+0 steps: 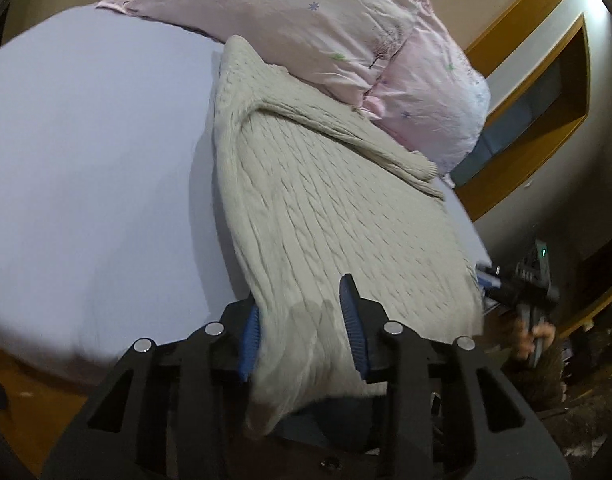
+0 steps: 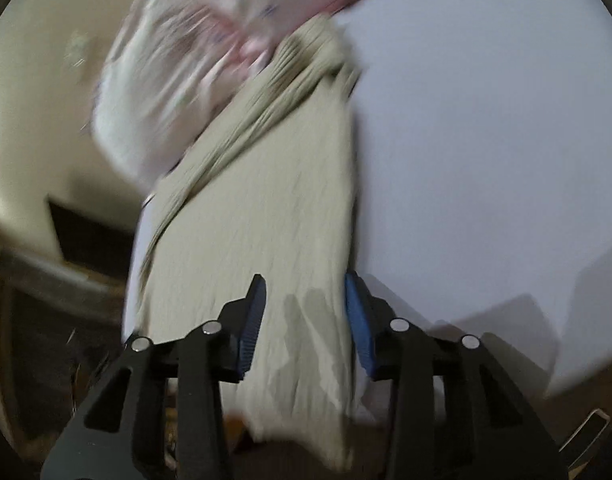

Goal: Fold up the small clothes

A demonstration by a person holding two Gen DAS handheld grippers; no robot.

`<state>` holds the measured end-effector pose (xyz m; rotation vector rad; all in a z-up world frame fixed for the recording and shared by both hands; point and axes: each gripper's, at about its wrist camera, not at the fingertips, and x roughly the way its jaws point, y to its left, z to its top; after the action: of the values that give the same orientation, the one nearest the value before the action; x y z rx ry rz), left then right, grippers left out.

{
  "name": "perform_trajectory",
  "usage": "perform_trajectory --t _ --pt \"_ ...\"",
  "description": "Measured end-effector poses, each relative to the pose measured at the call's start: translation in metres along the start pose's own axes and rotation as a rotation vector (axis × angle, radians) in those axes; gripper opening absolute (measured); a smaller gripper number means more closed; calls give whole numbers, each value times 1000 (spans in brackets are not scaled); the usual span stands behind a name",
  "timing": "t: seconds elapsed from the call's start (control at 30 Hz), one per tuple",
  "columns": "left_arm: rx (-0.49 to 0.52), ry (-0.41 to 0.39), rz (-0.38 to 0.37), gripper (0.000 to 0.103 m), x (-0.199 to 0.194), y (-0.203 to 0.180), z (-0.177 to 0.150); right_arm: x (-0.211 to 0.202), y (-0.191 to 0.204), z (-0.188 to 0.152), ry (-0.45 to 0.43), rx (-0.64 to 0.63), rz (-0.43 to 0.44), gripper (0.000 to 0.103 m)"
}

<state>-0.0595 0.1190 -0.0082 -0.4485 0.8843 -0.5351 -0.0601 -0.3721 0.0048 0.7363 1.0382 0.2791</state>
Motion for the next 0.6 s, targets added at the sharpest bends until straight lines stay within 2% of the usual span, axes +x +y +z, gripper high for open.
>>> perform_trajectory --t 0.1,0.17,0.2,0.23,0.3,0.37,0.4,0.47,0.6 --pt "-24 -3 -32 33 -6 -1 -15 -8 2 -35 49 -7 69 35" --pt "-33 2 -44 31 -6 -4 -22 -9 0 -48 75 -1 92 19" --pt "-35 12 -39 23 -5 -6 -24 -8 0 -51 84 1 97 11" --pt "-38 22 -40 10 -3 -6 -24 -4 -1 -54 115 4 108 8" --pt "-49 21 -55 7 -3 -8 -20 -2 3 -53 113 -1 138 7" --pt "-37 -8 -76 6 -8 -15 -4 -9 15 -35 61 -9 224 7" --pt "-25 -26 -75 6 -10 -18 7 -17 26 -16 4 -33 279 7" --pt "-11 -80 -60 6 -11 -23 45 -24 41 17 -67 -60 342 7" --pt "-21 -195 52 6 11 -18 134 -12 57 102 -201 -65 383 7"
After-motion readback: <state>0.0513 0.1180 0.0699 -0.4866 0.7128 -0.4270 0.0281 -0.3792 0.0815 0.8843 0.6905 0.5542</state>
